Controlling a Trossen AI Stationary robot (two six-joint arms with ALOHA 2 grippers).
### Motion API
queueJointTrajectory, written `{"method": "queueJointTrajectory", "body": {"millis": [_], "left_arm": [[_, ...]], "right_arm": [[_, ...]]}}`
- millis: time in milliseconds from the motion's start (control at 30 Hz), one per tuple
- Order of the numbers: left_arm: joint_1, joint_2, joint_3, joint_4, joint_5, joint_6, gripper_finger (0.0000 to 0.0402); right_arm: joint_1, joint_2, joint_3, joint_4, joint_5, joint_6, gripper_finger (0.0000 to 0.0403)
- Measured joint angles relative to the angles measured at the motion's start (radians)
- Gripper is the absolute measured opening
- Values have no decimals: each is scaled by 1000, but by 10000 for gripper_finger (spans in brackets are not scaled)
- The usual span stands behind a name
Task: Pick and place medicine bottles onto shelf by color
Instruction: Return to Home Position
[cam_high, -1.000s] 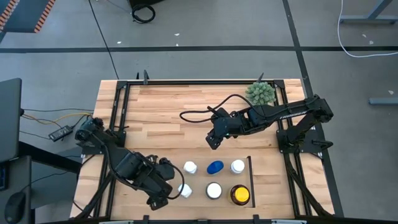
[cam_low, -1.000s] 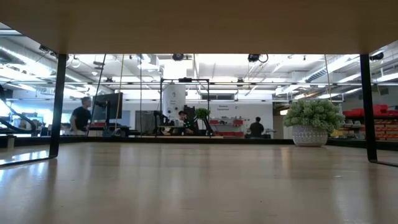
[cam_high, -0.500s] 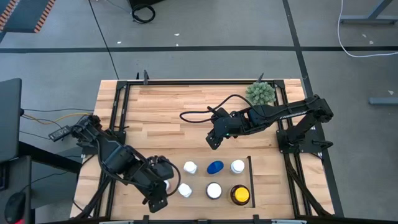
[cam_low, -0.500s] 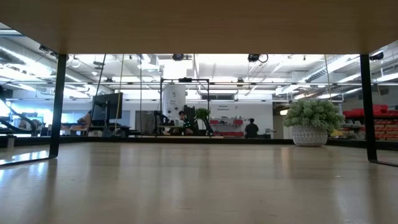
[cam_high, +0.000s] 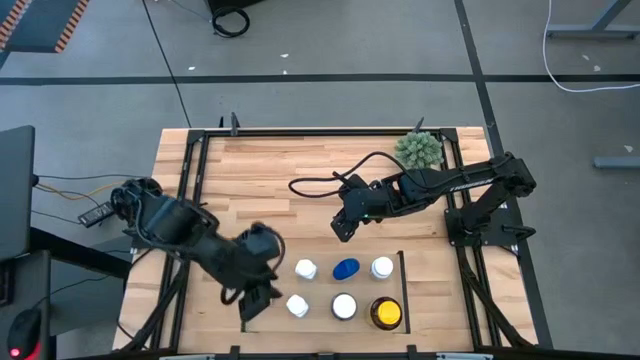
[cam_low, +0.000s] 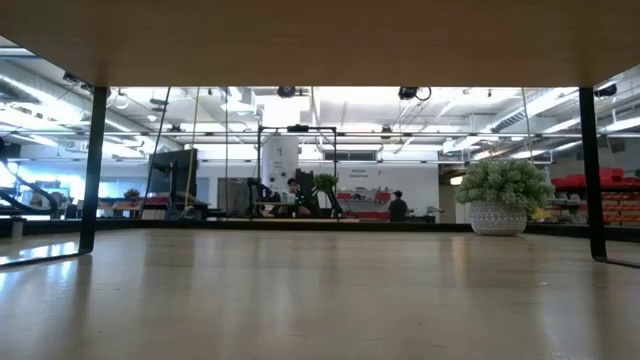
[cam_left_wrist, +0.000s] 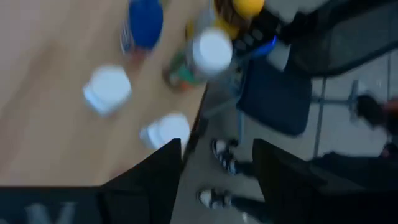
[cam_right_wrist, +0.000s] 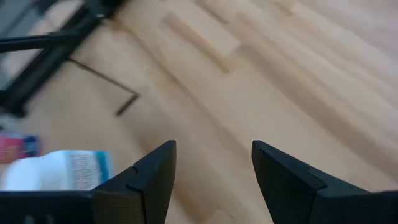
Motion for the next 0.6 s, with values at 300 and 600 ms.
{"method": "queueJointTrajectory", "body": {"millis": [300,600], "left_arm": [[43,-60,15,37,-386,168,156],[121,-61,14,37,-452,271,30]], "right_arm": [[5,-1,41,131,-105,-55,218],[4,-3,81,130,-141,-208,183]]}}
